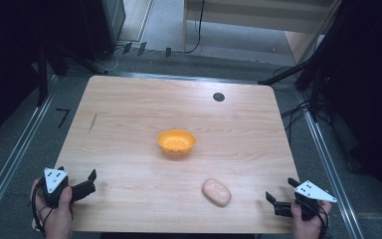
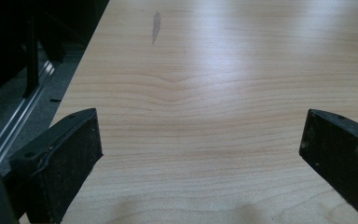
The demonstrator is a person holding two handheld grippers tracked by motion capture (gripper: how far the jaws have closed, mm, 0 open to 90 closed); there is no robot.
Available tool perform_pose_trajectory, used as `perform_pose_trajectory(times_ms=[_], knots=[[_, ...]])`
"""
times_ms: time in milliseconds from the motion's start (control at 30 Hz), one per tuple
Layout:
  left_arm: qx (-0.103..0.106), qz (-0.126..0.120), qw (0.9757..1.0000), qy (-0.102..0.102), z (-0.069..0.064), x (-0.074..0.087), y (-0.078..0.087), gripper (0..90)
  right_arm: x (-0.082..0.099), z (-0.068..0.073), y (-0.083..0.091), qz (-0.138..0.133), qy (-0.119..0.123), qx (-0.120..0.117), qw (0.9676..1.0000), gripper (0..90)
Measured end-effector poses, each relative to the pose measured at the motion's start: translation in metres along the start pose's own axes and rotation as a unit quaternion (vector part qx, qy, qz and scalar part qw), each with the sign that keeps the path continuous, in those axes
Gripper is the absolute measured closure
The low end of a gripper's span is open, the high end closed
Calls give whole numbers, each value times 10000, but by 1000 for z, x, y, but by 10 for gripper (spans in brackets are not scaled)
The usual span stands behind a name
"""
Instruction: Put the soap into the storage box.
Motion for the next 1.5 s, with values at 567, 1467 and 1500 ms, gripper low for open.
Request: perform_pose_trajectory(times_ms=[567,1467,1500], knots=[[-49,59,9999,-117,-2,1,-2,0,-17,21,-11,867,581,-421,9936,0],[19,115,9999,-105,-2,1,-2,0,-54,80,-57,1555,1054,-1164,9753,22],[25,112,9999,-106,-2,1,-2,0,-54,83,-58,1576,1056,-1191,9746,22]])
Point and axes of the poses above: each handheld gripper's, and its own axes: y roughly backward along the jaws, x roughly out of its underside, z roughly to its left, the point moved 9 cm from there along -y, roughly forward along the jaws, and after that the axes turned 5 degrees about -x, right-handed, at the moved point
